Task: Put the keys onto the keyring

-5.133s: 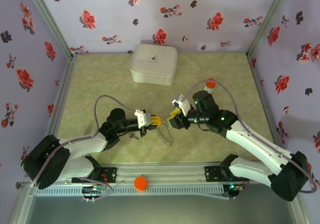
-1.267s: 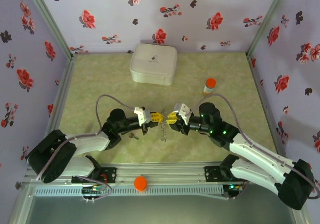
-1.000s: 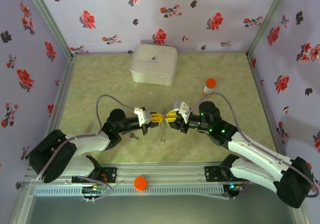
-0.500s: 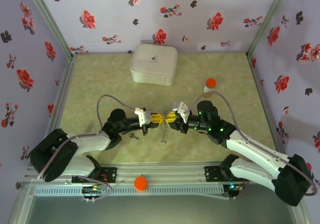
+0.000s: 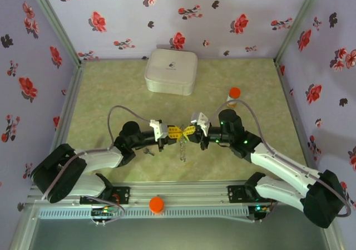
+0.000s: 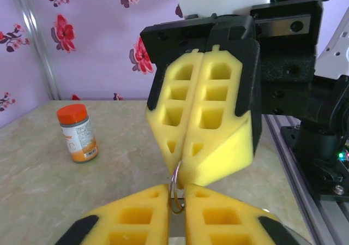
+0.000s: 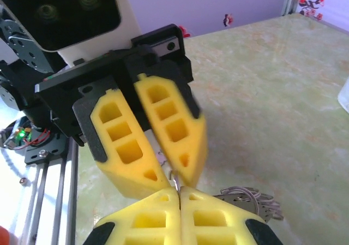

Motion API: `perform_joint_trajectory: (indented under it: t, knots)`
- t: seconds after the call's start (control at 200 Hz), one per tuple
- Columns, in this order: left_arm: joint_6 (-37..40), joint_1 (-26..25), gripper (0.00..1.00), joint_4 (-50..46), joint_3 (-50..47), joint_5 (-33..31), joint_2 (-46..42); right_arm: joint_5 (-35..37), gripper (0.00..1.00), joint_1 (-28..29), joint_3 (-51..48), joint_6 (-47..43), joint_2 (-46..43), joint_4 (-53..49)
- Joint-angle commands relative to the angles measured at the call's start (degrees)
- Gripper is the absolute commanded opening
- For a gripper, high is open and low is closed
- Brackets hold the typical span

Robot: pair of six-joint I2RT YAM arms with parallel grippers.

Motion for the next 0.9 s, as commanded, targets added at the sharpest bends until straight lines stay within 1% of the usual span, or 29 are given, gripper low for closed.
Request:
perform_joint_trajectory:
  t: [0.0,0.035,0.105,0.145,0.305,0.37,0.44,0.525,0.625,0.715,0.725,0.735,0.745,0.775,0.8,0.835,0.895]
  knots:
    - [0.5,-0.1,0.18,-0.1,-0.4,-2.7,-2.8,-3.2,0.0,0.4,5.1,-2.9,0.8,-4.5]
    - [0.9,-0.1,0.18,-1.3,-0.5,-2.9,-3.5,-2.7,0.0,0.6,6.2,-4.2,1.1,-6.9]
    - [1.5,-0.1,0.22,-4.1,-0.5,-3.2,-4.5,-1.3,0.0,1.3,8.3,-7.3,2.0,-11.6]
    - [2.3,0.0,0.23,-6.2,-0.3,-3.2,-5.0,0.2,0.0,2.0,9.5,-9.4,2.3,-14.1]
    - [7.9,-0.1,0.23,-22.1,2.6,-3.3,-7.7,6.3,0.0,5.3,15.0,-18.6,5.3,-25.8]
    - [9.1,-0.1,0.19,-24.8,3.2,-3.3,-8.2,7.9,0.0,6.5,17.2,-21.1,6.9,-29.6]
    - [9.5,-0.1,0.15,-26.3,3.7,-3.1,-8.4,8.7,0.0,7.5,18.9,-22.9,8.4,-31.3]
    - [9.6,-0.1,0.1,-25.9,3.8,-2.9,-8.3,9.2,0.0,8.5,20.7,-24.9,10.2,-33.0]
    - [9.8,-0.1,0.0,-25.5,3.9,-2.7,-8.2,9.9,0.0,9.5,22.5,-26.5,12.4,-34.8]
    - [9.9,-0.1,0.0,-24.6,3.6,-2.5,-8.6,9.5,0.0,9.7,22.6,-25.3,12.5,-33.8]
    - [9.9,-0.1,0.0,-24.5,3.5,-2.5,-8.6,9.7,0.02,9.7,22.4,-24.9,12.4,-33.3]
    - [9.9,-0.1,0.0,-24.4,3.4,-2.5,-8.7,10.0,0.06,9.6,22.0,-24.2,12.1,-32.3]
    - [9.9,-0.1,0.0,-24.2,3.4,-2.5,-8.7,10.1,0.08,9.6,21.9,-23.8,12.0,-32.0]
    - [9.9,-0.1,0.0,-23.6,3.1,-2.5,-8.9,11.4,0.21,9.6,20.9,-21.8,11.0,-29.6]
    - [9.9,-0.1,0.0,-22.8,2.7,-2.5,-9.0,12.7,0.29,9.4,19.7,-20.1,10.0,-27.2]
    - [9.7,-0.1,0.0,-21.3,2.0,-2.5,-9.2,13.5,0.32,9.0,17.4,-18.2,8.2,-24.0]
    - [9.4,-0.1,0.0,-17.6,0.8,-2.8,-9.0,13.6,0.34,7.8,13.8,-14.8,5.1,-18.1]
